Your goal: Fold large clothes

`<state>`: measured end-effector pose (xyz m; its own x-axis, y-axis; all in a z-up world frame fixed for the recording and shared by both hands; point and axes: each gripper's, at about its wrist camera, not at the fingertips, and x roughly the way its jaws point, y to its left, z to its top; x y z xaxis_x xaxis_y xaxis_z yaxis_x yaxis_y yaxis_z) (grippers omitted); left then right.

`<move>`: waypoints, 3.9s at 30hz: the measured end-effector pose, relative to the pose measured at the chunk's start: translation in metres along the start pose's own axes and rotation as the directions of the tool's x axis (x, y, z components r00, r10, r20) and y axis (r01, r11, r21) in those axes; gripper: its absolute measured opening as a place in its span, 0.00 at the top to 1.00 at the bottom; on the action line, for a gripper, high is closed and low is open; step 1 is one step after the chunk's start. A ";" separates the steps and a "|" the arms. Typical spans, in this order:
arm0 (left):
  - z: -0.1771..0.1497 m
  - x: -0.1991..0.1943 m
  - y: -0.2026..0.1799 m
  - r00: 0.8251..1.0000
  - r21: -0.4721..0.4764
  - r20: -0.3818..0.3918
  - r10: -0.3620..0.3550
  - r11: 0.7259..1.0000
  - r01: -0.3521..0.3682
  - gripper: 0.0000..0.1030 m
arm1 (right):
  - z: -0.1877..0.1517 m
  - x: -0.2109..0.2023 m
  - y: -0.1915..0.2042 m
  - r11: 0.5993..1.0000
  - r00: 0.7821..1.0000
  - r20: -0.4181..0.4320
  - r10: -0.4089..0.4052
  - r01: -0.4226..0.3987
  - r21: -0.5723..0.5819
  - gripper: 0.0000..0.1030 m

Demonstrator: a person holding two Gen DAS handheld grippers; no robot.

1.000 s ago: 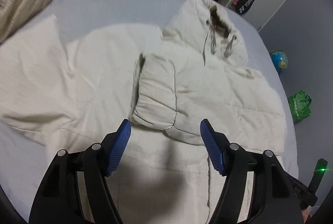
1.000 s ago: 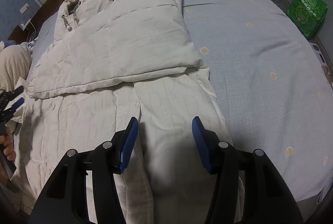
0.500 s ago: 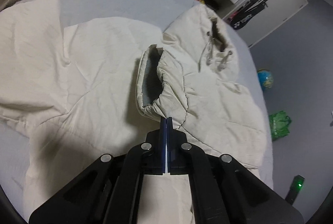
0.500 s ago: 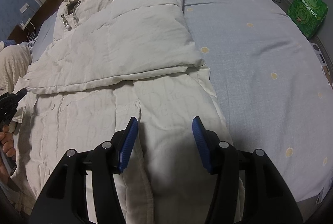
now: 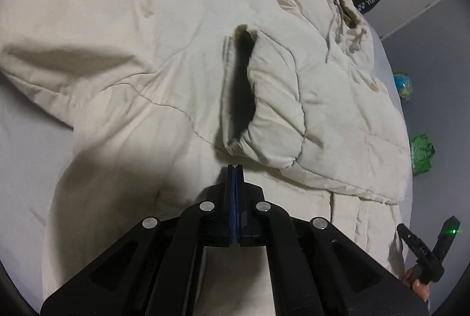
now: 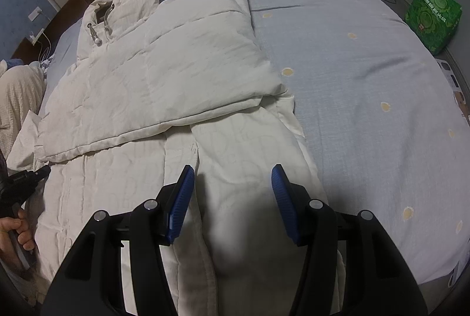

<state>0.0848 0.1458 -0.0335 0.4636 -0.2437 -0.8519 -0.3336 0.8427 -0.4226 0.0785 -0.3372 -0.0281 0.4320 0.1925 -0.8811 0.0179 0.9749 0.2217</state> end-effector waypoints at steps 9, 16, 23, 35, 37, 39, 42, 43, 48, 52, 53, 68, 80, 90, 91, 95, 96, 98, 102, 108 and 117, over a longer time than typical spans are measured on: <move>0.007 -0.065 0.023 0.990 0.001 0.138 -0.030 1.000 0.031 0.25 | 0.000 0.000 -0.001 1.000 1.000 -0.001 0.001 -0.001 -0.002 0.50; 0.023 -0.122 0.113 0.959 -0.183 0.285 -0.014 0.981 0.068 0.22 | 0.000 0.001 0.002 1.000 1.000 -0.004 -0.013 0.013 -0.015 0.50; 0.036 -0.155 0.203 0.929 -0.376 0.369 -0.022 0.911 0.171 0.19 | 0.001 0.005 0.006 0.999 0.999 -0.014 -0.033 0.032 -0.029 0.50; 0.048 -0.129 0.298 0.929 -0.645 0.360 -0.088 0.696 0.316 0.81 | 0.002 0.008 0.008 0.997 0.998 -0.025 -0.062 0.060 -0.052 0.50; 0.051 -0.139 0.297 0.926 -0.630 0.374 -0.058 0.716 0.300 0.91 | 0.003 0.009 0.009 0.997 0.998 -0.027 -0.065 0.063 -0.054 0.50; 0.053 -0.153 0.287 0.914 -0.596 0.405 -0.037 0.748 0.294 0.94 | 0.004 0.009 0.009 0.997 0.997 -0.029 -0.065 0.063 -0.055 0.50; 0.059 -0.176 0.261 0.890 -0.508 0.456 -0.035 0.810 0.292 0.94 | 0.004 0.010 0.009 0.997 0.998 -0.029 -0.063 0.062 -0.055 0.49; 0.061 -0.188 0.244 0.878 -0.456 0.477 -0.042 0.842 0.288 0.94 | 0.003 0.010 0.009 0.997 0.998 -0.030 -0.062 0.060 -0.055 0.49; 0.072 -0.219 0.167 0.850 -0.255 0.517 -0.103 0.929 0.268 0.95 | 0.002 0.009 0.008 0.998 0.998 -0.028 -0.051 0.050 -0.048 0.48; 0.065 -0.228 0.092 0.841 -0.103 0.507 -0.190 0.955 0.278 0.95 | 0.002 0.008 0.007 0.998 0.999 -0.024 -0.040 0.039 -0.041 0.48; 0.062 -0.226 0.077 0.842 -0.077 0.499 -0.205 0.957 0.280 0.95 | 0.002 0.008 0.007 0.999 0.999 -0.023 -0.037 0.036 -0.040 0.48; 0.011 -0.083 -0.130 0.953 0.298 0.251 -0.170 0.950 0.091 0.94 | 0.003 0.002 -0.003 1.000 1.000 -0.002 0.024 -0.024 0.007 0.48; -0.042 -0.001 -0.140 0.998 0.350 0.041 -0.055 0.936 0.037 0.33 | 0.002 0.002 -0.005 0.999 0.999 -0.003 0.035 -0.035 0.016 0.48; -0.059 -0.067 -0.083 0.997 0.356 0.072 0.011 0.934 -0.036 0.16 | 0.002 0.003 -0.001 1.000 1.000 -0.007 0.015 -0.015 -0.006 0.46; -0.058 -0.074 -0.075 0.996 0.347 0.082 0.025 0.936 -0.053 0.16 | 0.002 0.002 0.000 1.000 1.000 -0.007 0.009 -0.009 -0.014 0.45; -0.049 -0.095 -0.047 0.987 0.311 0.129 0.095 0.941 -0.131 0.13 | 0.000 0.002 0.007 0.998 1.000 -0.013 -0.024 0.023 -0.051 0.43; -0.047 -0.098 -0.040 0.985 0.299 0.131 0.109 0.943 -0.144 0.13 | 0.000 0.002 0.010 0.997 0.999 -0.014 -0.033 0.032 -0.063 0.42; -0.047 -0.100 -0.030 0.982 0.289 0.135 0.135 0.942 -0.170 0.13 | -0.001 0.001 0.016 0.994 0.999 -0.016 -0.046 0.044 -0.097 0.42; -0.055 -0.102 -0.007 0.979 0.227 0.143 0.142 0.958 -0.173 0.08 | -0.004 -0.004 0.041 0.980 0.998 -0.012 -0.053 0.050 -0.195 0.42; -0.051 -0.096 0.004 0.981 0.167 0.112 0.156 0.970 -0.174 0.07 | -0.003 -0.007 0.108 0.943 1.000 -0.023 -0.008 0.000 -0.331 0.42; -0.044 -0.098 0.041 0.990 -0.027 0.098 0.097 0.995 -0.095 0.07 | 0.002 -0.006 0.250 0.827 0.998 -0.024 0.056 -0.060 -0.559 0.38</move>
<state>-0.0106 0.1835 0.0189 0.5069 -0.1123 -0.8546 -0.3982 0.8488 -0.3477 0.0825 -0.0952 0.0334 0.4102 0.2498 -0.8771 -0.5155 0.8569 0.0029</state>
